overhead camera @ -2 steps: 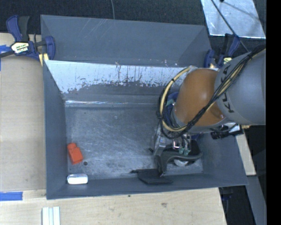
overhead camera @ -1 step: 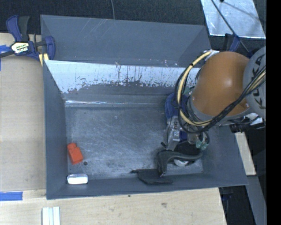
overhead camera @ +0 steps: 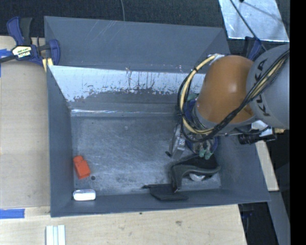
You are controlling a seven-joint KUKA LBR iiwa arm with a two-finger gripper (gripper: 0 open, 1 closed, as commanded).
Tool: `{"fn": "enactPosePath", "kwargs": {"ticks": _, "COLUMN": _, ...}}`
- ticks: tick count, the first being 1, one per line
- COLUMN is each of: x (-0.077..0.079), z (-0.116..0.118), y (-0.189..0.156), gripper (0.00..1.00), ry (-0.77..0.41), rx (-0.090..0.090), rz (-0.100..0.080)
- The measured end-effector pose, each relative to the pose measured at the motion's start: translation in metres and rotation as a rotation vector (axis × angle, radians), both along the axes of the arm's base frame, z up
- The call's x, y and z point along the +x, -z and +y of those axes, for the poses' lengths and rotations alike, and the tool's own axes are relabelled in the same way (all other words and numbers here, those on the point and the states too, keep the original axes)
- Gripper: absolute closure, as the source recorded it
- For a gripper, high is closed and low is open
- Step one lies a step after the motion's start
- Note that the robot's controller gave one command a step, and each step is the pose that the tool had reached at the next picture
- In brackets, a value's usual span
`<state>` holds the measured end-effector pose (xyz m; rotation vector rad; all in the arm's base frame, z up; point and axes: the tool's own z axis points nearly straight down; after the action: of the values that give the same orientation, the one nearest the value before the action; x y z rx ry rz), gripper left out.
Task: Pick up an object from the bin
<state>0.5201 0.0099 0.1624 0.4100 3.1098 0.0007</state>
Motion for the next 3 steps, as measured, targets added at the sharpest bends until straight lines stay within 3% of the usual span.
{"fn": "enactPosePath", "kwargs": {"ticks": 1, "x": -0.026, "z": -0.056, "y": -0.104, "gripper": 1.0, "ry": -0.07, "rx": -0.004, "rz": -0.006}}
{"fn": "enactPosePath", "kwargs": {"ticks": 2, "x": -0.027, "z": -0.053, "y": -0.1, "gripper": 0.0, "ry": -0.075, "rx": -0.001, "rz": 0.001}}
{"fn": "enactPosePath", "kwargs": {"ticks": 3, "x": 0.016, "z": -0.035, "y": 0.019, "gripper": 0.0, "ry": -0.407, "rx": 0.0, "rz": 0.007}}
